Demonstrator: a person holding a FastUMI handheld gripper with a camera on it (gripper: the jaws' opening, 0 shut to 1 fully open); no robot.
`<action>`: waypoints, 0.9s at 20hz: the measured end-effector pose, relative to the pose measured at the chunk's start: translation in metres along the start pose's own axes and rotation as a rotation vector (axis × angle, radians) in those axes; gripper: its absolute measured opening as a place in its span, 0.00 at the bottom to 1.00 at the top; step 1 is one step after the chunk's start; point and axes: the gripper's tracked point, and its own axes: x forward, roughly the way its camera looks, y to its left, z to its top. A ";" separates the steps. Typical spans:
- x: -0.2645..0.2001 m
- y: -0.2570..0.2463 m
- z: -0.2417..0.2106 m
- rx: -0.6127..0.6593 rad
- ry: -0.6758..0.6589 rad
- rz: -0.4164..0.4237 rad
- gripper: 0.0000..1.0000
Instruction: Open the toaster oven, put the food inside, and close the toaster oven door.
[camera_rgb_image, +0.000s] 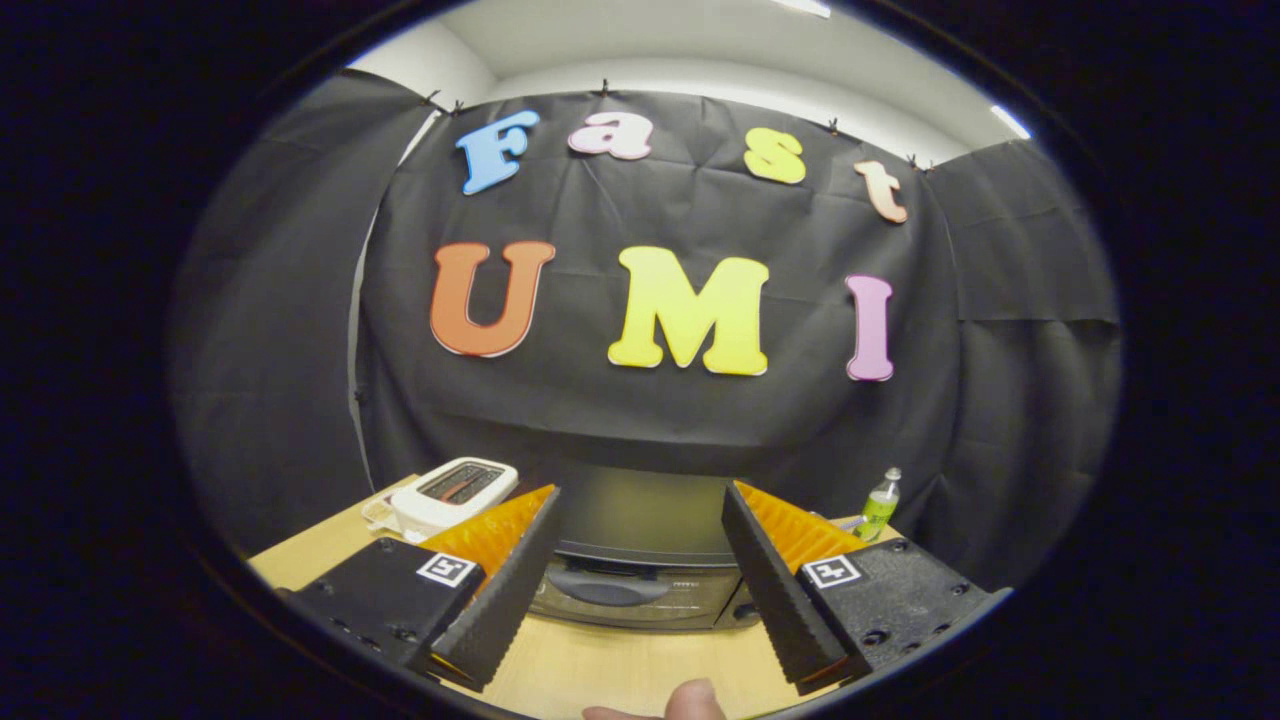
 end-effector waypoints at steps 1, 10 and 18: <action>0.016 0.002 -0.008 0.002 0.011 -0.001 1.00; 0.068 0.025 -0.090 0.062 0.109 -0.007 1.00; 0.058 0.027 -0.110 0.122 0.081 0.005 1.00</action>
